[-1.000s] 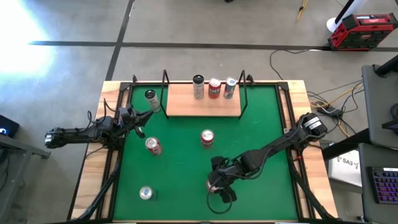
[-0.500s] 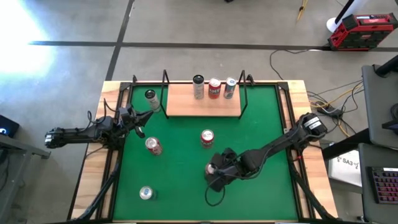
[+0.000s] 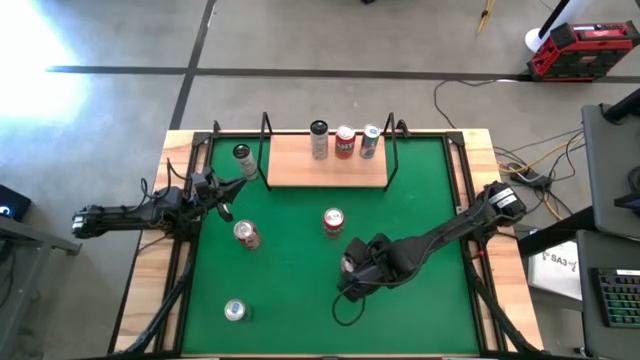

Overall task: Place canned beverage on shelf
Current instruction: Put the bottom red-white soda can on the shelf

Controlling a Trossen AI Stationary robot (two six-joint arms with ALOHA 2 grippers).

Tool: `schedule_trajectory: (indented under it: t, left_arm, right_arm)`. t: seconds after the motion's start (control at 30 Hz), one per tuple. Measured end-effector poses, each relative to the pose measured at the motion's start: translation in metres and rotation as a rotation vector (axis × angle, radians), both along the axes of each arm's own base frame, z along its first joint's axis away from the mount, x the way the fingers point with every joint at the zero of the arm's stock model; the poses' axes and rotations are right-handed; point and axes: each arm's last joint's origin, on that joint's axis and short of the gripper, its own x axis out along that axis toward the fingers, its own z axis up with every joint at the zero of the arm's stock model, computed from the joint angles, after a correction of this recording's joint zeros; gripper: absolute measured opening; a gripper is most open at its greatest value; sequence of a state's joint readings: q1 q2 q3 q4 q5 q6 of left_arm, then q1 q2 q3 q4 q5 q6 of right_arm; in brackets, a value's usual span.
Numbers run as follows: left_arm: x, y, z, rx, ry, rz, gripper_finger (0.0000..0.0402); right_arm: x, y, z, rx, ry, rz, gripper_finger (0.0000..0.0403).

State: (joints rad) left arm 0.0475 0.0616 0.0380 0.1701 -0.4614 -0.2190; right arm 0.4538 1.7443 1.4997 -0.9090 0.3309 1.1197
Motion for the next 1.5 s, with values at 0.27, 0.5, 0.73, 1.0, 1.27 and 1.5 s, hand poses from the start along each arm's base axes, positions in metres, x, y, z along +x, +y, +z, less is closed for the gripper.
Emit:
schedule_trajectory:
  t: [0.27, 0.5, 0.73, 1.0, 1.27, 1.5]
  left_arm:
    - [0.000, 0.000, 0.000, 0.000, -0.001, 0.000, 0.0000]
    - [0.000, 0.000, 0.000, 0.000, 0.000, 0.000, 0.0000]
    - [0.000, 0.000, 0.000, 0.000, -0.001, 0.000, 0.0000]
    - [0.000, 0.000, 0.000, 0.000, -0.001, 0.000, 0.0000]
    - [0.000, 0.000, 0.000, 0.000, 0.000, 0.000, 0.0000]
    - [0.000, 0.000, 0.000, 0.000, 0.000, 0.000, 0.0000]
  right_arm:
    - [-0.007, -0.004, -0.003, 0.026, 0.042, -0.182, 0.0329]
    - [-0.011, -0.007, -0.009, 0.026, 0.064, -0.268, 0.0329]
    - [-0.011, -0.008, -0.012, 0.010, 0.065, -0.285, 0.0329]
    - [-0.011, -0.007, -0.012, 0.010, 0.065, -0.285, 0.0329]
    - [-0.011, -0.007, -0.012, 0.009, 0.065, -0.280, 0.0329]
    - [-0.011, -0.007, -0.012, 0.009, 0.068, -0.277, 0.0329]
